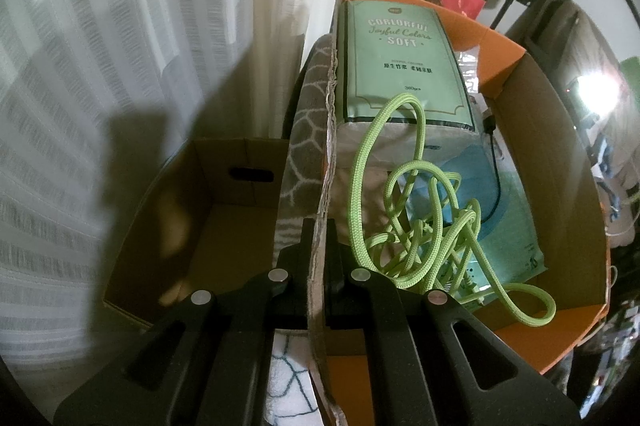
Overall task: Organize objects
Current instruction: 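Carry the power bank into the box beside the mask bag and release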
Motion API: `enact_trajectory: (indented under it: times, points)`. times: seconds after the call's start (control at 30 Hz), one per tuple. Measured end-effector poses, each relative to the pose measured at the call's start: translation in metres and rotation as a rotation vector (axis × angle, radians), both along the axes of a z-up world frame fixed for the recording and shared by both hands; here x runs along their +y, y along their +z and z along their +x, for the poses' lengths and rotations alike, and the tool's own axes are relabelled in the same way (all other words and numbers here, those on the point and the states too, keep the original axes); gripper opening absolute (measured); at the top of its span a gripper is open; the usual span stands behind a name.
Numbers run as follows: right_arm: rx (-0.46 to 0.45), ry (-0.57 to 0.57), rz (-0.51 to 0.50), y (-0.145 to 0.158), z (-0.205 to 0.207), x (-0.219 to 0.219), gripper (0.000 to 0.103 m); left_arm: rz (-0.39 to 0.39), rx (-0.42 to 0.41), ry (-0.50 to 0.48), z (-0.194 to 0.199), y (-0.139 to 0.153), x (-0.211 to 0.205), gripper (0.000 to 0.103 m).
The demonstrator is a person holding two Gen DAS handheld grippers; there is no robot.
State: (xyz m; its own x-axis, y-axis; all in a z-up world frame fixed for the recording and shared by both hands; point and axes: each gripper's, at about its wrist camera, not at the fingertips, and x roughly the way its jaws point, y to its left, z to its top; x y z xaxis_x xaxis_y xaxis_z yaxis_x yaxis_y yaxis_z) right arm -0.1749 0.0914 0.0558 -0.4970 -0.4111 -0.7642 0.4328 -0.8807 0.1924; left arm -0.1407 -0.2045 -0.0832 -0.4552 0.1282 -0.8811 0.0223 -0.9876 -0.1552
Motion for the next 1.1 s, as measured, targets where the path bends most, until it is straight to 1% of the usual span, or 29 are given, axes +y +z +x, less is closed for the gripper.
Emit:
enact_trajectory:
  times: [0.13,0.27,0.47,0.63,0.73,0.93,1.1]
  points:
    - [-0.064,-0.023,0.024,-0.032,-0.015,-0.012,0.024,0.003,0.0,0.0,0.0,0.0,0.001,0.002]
    - [-0.101,-0.053,0.057,-0.058,-0.028,-0.022,0.024,0.0,0.0,0.0,0.0,0.0,0.0,0.002]
    - [-0.115,-0.083,0.121,-0.081,-0.039,-0.033,0.024,-0.003,0.0,0.0,0.001,0.0,0.001,0.002]
    - [-0.116,-0.109,0.184,-0.096,-0.049,-0.038,0.024,-0.003,0.0,0.001,0.001,0.0,0.001,0.002]
    - [-0.122,-0.119,0.202,-0.103,-0.053,-0.04,0.024,-0.002,0.0,0.001,0.001,0.0,0.001,0.002]
    - [-0.111,-0.12,0.225,-0.105,-0.056,-0.047,0.024,-0.004,-0.001,0.001,0.001,0.001,0.001,0.002]
    - [-0.089,-0.121,0.271,-0.108,-0.062,-0.054,0.024,-0.004,-0.001,0.0,0.001,0.001,0.001,0.002]
